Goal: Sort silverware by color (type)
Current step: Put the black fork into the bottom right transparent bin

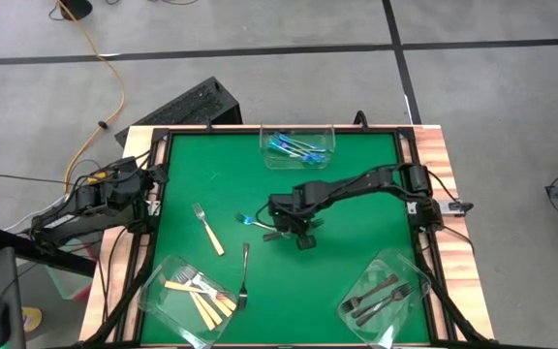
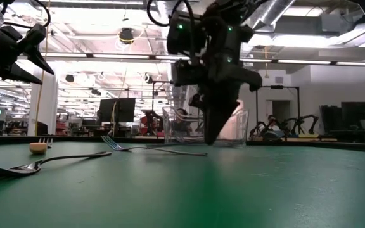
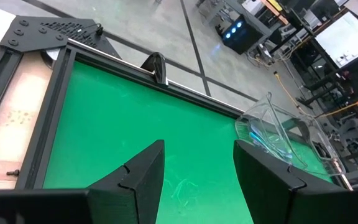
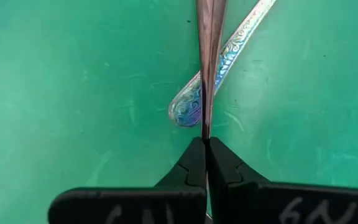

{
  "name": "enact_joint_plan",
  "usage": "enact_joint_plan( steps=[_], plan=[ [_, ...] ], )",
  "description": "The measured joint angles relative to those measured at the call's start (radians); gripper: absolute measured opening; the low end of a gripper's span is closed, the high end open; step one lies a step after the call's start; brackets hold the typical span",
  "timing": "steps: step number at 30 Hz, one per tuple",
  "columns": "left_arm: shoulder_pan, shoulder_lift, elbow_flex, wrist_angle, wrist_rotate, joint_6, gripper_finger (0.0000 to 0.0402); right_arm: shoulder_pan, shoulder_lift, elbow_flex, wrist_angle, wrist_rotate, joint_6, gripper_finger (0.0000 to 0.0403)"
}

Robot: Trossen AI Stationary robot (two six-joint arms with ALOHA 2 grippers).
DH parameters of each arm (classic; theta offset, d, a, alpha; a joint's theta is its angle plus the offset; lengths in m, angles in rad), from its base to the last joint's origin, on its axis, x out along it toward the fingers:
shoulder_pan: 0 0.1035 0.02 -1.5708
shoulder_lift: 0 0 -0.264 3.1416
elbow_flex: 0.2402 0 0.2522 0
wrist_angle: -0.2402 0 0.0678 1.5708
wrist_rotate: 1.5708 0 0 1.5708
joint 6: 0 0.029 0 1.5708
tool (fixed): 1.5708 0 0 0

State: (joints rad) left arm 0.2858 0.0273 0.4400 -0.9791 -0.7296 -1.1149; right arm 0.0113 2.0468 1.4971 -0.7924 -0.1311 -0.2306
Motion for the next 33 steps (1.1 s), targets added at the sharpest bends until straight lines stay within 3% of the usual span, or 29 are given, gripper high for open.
enact_joint_plan(
  steps=[10,19,26,33],
  plan=[
    [0.0,0.0,0.0,0.0,0.004,0.006,0.0176,0.022,-0.055,0.132,-0.13,0.033,0.04,0.0007],
    [0.0,-0.001,0.0,0.0,0.011,0.007,0.0176,0.077,-0.247,0.134,-0.2,0.125,0.216,0.0006],
    [0.0,0.0,0.0,0.0,0.011,0.011,0.0176,0.2,-0.385,0.135,-0.314,0.229,0.397,0.0006],
    [0.0,0.0,0.0,0.0,0.011,0.011,0.0176,0.404,-0.464,0.134,-0.542,0.326,0.6,0.0006]
  ],
)
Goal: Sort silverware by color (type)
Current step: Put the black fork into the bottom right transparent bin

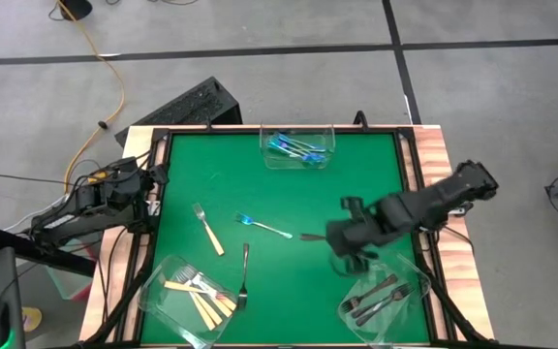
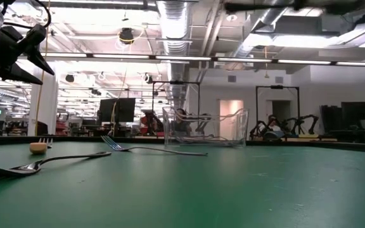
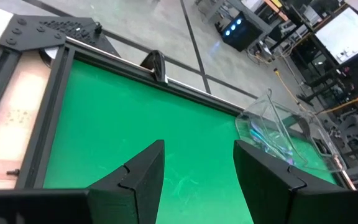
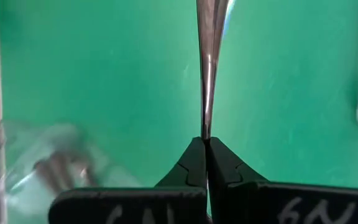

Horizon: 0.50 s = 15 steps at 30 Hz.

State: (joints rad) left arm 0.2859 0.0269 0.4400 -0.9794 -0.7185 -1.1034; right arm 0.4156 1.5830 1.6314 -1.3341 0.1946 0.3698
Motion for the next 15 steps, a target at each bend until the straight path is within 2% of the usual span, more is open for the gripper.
enact_joint_plan(
  steps=[10,15],
  plan=[
    [0.0,0.0,0.0,0.0,-0.009,0.0,0.0176,0.391,-0.013,0.0,-0.204,0.022,0.323,0.0006],
    [0.0,0.0,0.0,0.0,-0.012,0.0,0.0176,0.554,-0.011,-0.071,-0.231,0.024,0.437,0.0006]
  ],
)
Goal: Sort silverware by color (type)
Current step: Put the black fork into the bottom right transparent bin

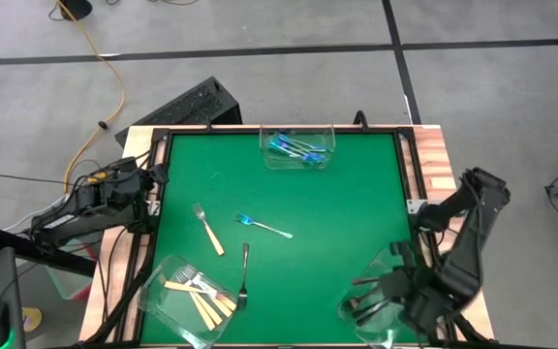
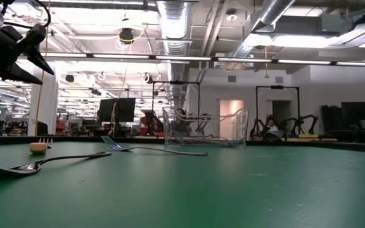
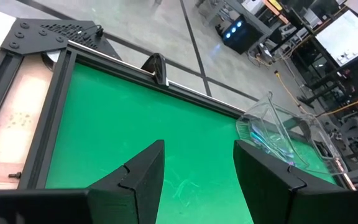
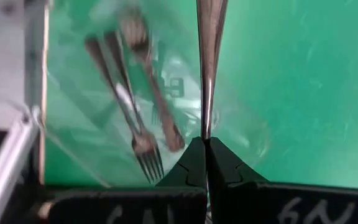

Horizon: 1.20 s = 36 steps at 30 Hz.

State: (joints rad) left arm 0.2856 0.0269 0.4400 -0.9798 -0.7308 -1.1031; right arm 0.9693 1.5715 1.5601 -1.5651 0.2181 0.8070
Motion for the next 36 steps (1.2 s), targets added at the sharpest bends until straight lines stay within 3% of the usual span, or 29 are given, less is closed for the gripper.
enact_joint_plan(
  steps=[4,10,22,36],
  plan=[
    [0.0,0.0,0.0,0.0,-0.002,0.0,0.0176,0.084,0.0,-0.078,0.026,-0.007,0.009,0.0006],
    [0.0,0.0,0.0,-0.005,-0.004,0.0,0.0176,0.112,0.0,-0.196,0.15,-0.055,-0.105,0.0006],
    [0.0,0.0,0.0,-0.004,-0.003,0.0,0.0176,0.051,0.0,-0.355,0.434,-0.113,-0.395,0.0006],
    [0.0,0.0,0.0,-0.004,-0.003,0.0,0.0176,0.016,0.001,-0.546,0.663,-0.198,-0.503,0.0006]
  ],
)
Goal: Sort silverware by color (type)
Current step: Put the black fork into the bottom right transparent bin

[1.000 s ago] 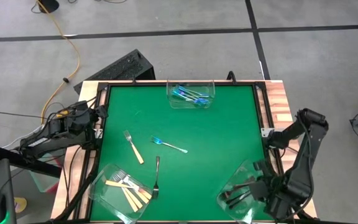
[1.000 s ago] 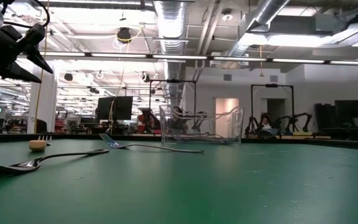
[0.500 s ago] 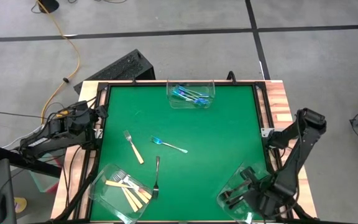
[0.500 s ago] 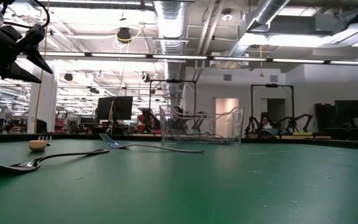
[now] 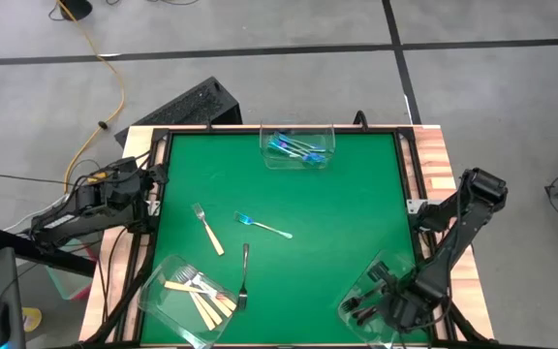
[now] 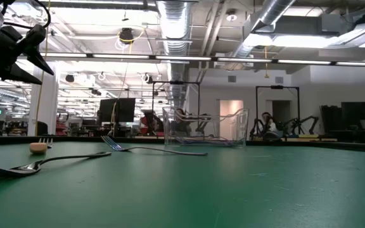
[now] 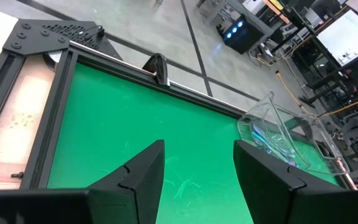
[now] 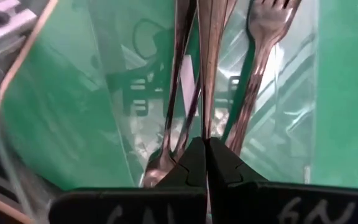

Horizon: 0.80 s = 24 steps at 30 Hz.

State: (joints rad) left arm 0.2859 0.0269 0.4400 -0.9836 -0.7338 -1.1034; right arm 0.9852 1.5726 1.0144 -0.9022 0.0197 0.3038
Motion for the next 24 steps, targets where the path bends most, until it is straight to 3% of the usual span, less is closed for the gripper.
enact_joint_plan(
  steps=[16,24],
  plan=[
    [0.0,0.0,0.0,0.001,0.0,0.0,0.0176,-0.032,0.0,-0.095,0.137,-0.072,-0.043,0.0007],
    [0.0,0.0,0.0,0.001,0.0,0.0,0.0176,-0.033,0.0,-0.103,0.141,-0.073,-0.043,0.0027]
  ],
)
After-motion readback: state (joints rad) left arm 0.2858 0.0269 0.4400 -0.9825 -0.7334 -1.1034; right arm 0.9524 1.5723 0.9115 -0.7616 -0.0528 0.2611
